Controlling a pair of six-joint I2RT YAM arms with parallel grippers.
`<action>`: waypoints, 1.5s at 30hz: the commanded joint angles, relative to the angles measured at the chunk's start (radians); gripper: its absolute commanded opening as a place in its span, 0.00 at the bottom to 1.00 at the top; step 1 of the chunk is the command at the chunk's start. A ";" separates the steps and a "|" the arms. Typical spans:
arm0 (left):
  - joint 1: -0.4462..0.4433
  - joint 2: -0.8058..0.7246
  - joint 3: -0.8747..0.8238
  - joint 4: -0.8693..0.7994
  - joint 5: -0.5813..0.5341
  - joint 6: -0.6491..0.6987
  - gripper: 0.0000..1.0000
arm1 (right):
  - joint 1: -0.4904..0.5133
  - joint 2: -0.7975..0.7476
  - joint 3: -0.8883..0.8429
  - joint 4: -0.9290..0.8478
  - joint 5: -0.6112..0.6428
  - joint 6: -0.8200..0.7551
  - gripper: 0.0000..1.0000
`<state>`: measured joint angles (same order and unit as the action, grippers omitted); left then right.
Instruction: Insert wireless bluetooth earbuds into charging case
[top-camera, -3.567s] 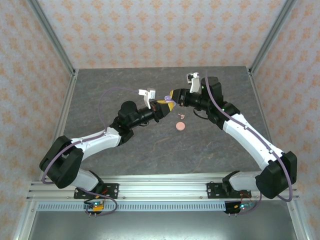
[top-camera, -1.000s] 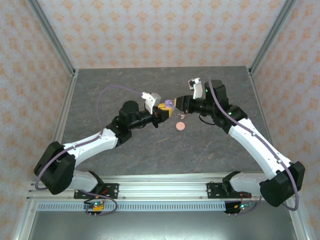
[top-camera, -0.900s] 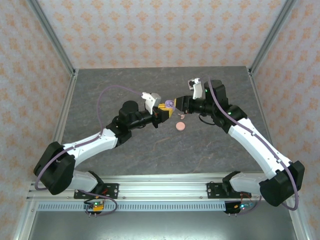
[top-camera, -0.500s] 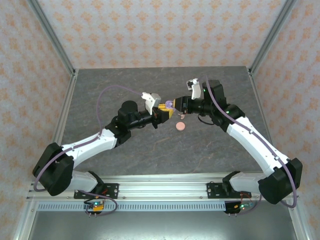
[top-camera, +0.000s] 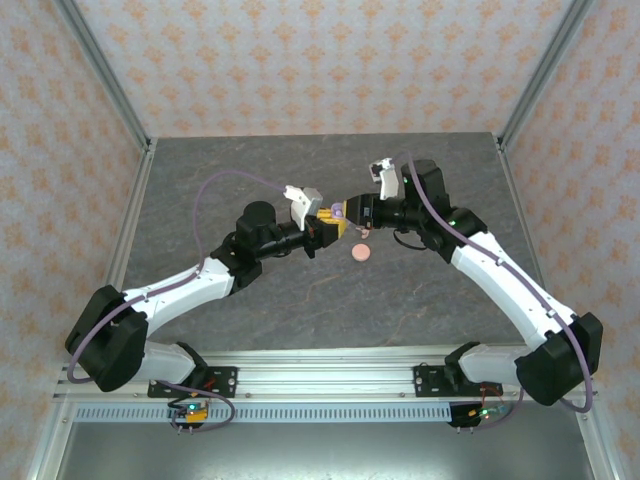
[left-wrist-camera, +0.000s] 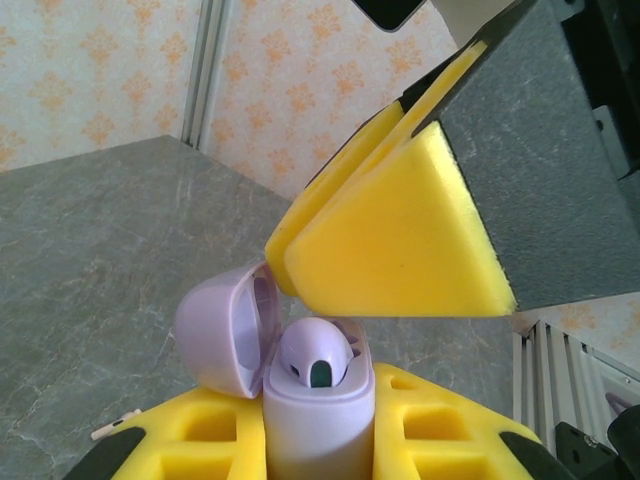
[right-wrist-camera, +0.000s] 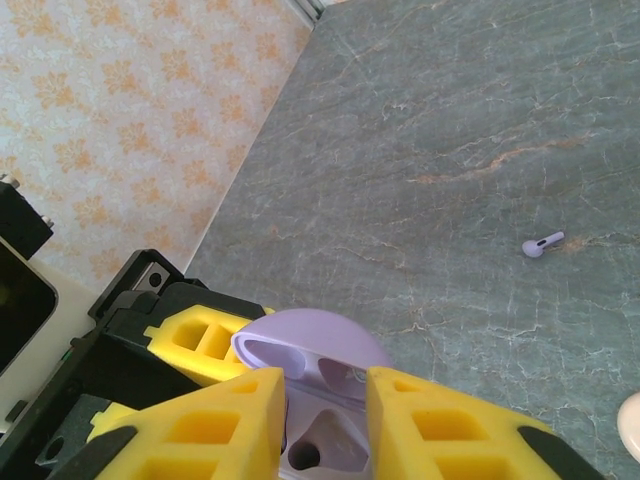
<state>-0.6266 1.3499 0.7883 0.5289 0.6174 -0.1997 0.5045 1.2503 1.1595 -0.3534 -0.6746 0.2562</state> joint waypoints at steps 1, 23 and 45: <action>-0.009 -0.023 0.018 -0.003 0.004 0.036 0.12 | 0.008 0.008 0.037 -0.015 -0.004 -0.020 0.29; -0.008 -0.266 -0.099 -0.285 -0.163 0.119 0.13 | 0.009 0.231 0.184 -0.207 0.441 0.045 0.38; -0.010 -0.474 -0.144 -0.480 -0.224 0.088 0.13 | 0.008 0.912 0.659 -0.310 0.180 -0.021 0.17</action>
<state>-0.6285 0.8963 0.6441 0.0666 0.4229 -0.1047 0.5083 2.1220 1.7439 -0.6029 -0.4797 0.2523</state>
